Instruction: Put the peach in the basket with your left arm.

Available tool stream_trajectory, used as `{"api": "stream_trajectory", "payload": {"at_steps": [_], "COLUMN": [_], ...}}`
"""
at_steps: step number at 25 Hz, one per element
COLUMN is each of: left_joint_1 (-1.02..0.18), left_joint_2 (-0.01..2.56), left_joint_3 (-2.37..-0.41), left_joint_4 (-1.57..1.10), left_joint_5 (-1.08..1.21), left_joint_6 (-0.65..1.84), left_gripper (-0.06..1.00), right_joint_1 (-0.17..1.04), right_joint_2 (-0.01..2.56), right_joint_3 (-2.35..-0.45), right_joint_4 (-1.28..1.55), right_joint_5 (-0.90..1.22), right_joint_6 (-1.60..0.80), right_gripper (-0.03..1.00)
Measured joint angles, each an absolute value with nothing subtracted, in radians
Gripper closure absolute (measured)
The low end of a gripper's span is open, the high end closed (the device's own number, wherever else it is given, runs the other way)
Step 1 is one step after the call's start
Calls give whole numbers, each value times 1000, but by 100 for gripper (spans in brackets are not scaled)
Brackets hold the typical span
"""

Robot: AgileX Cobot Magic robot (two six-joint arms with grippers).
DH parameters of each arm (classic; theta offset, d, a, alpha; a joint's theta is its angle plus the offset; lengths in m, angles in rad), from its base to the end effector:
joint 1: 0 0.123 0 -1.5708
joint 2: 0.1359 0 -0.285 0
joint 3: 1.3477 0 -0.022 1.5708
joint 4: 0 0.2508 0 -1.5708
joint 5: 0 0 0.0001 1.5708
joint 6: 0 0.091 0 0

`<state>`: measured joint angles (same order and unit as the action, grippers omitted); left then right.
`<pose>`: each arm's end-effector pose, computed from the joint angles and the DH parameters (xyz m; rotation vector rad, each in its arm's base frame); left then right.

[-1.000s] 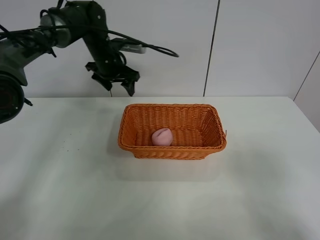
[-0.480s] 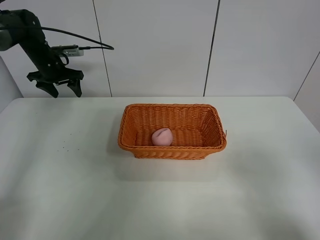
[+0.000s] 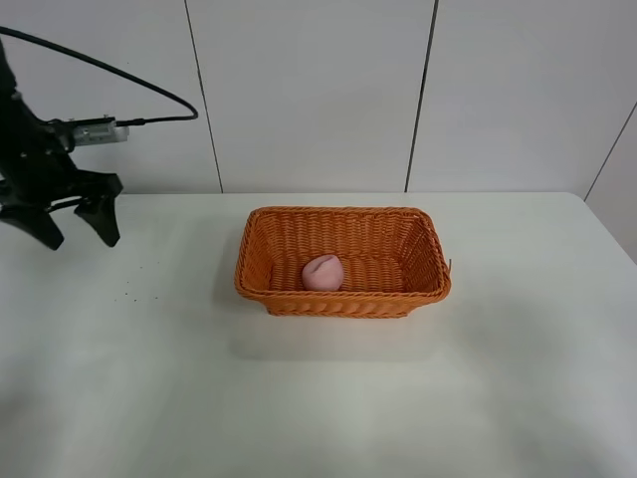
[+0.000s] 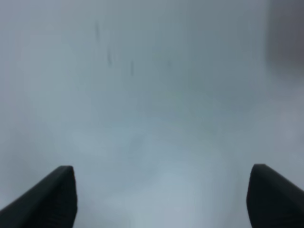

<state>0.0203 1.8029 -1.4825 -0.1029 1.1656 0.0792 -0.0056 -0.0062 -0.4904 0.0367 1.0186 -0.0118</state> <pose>0.3673 -0.0011 0.2631 0.0392 2.9619 -0.1325 -0.0030 0.0029 0.2781 -0.0069 2.0052 0.0325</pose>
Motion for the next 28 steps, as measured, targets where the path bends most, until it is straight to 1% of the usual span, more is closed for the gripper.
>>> {"api": "stream_trajectory", "payload": {"at_steps": [7, 11, 16, 18, 21, 28], "left_joint_1": [20, 20, 20, 20, 20, 20], "left_joint_2": [1310, 1030, 716, 576, 409, 94], "left_joint_3": [-989, -763, -555, -513, -503, -502], "left_joint_4": [-103, -103, -103, -99, -97, -95], "left_joint_5": [1166, 1110, 1031, 1050, 1053, 1054], "left_joint_6": [79, 79, 79, 79, 78, 78], "left_gripper": [19, 19, 19, 19, 19, 19], "right_joint_1": [-6, -6, -6, -6, -6, -6], "right_joint_2": [-6, -6, -6, -6, -6, -6], "right_joint_3": [-490, -490, -490, -490, -490, -490], "right_joint_4": [37, 37, 37, 37, 37, 37], "right_joint_5": [1019, 1019, 1019, 1019, 1019, 1019], "right_joint_6": [-12, -12, -12, -12, -12, -12], "right_gripper": [27, 27, 27, 27, 27, 27]}}
